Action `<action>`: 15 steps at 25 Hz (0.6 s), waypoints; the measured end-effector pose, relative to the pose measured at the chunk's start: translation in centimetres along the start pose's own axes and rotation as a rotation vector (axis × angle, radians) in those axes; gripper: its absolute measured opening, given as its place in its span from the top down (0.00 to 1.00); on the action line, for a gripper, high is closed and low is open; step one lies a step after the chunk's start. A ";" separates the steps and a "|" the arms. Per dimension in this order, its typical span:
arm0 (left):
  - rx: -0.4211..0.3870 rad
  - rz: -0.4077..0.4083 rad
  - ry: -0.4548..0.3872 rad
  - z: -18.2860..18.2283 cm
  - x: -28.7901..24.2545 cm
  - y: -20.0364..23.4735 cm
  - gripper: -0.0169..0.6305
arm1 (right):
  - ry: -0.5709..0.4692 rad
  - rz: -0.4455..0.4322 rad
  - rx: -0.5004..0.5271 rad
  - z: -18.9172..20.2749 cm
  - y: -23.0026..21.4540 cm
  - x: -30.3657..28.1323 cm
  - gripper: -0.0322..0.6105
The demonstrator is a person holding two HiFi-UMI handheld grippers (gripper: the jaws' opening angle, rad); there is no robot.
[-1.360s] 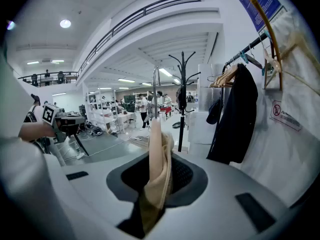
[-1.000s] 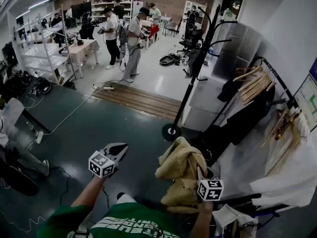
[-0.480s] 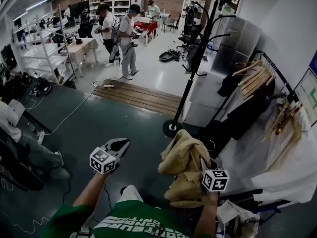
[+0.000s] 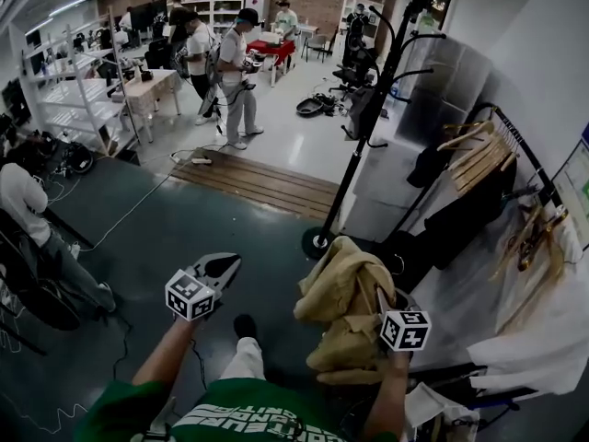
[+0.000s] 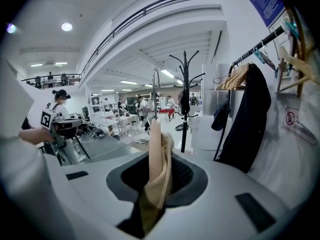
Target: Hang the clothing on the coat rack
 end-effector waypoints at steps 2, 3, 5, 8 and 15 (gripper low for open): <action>-0.001 -0.002 -0.002 -0.1 -0.4 0.9 0.97 | -0.002 -0.002 -0.002 -0.4 -0.2 -1.0 0.84; -0.002 -0.005 -0.004 -0.2 -0.6 1.4 0.97 | -0.003 -0.004 -0.001 -0.7 -0.2 -1.5 0.84; -0.004 -0.013 -0.017 -0.4 -0.9 2.2 0.97 | -0.007 -0.011 0.005 -1.3 -0.3 -2.5 0.84; -0.005 -0.012 -0.029 -1.0 -1.6 3.5 0.97 | -0.009 -0.012 0.014 -2.5 -0.6 -4.1 0.84; -0.005 0.005 -0.041 -2.2 -3.7 6.8 0.97 | -0.009 -0.019 0.022 -5.1 -0.8 -8.1 0.84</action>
Point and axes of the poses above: the fingertips, and each gripper's own axes: x backward along the fingers, y to its left, z out of its underside, the point moved 8 cm from there along x, backward along the fingers, and after that the axes turned 8 degrees about x, right-handed, at the moved point
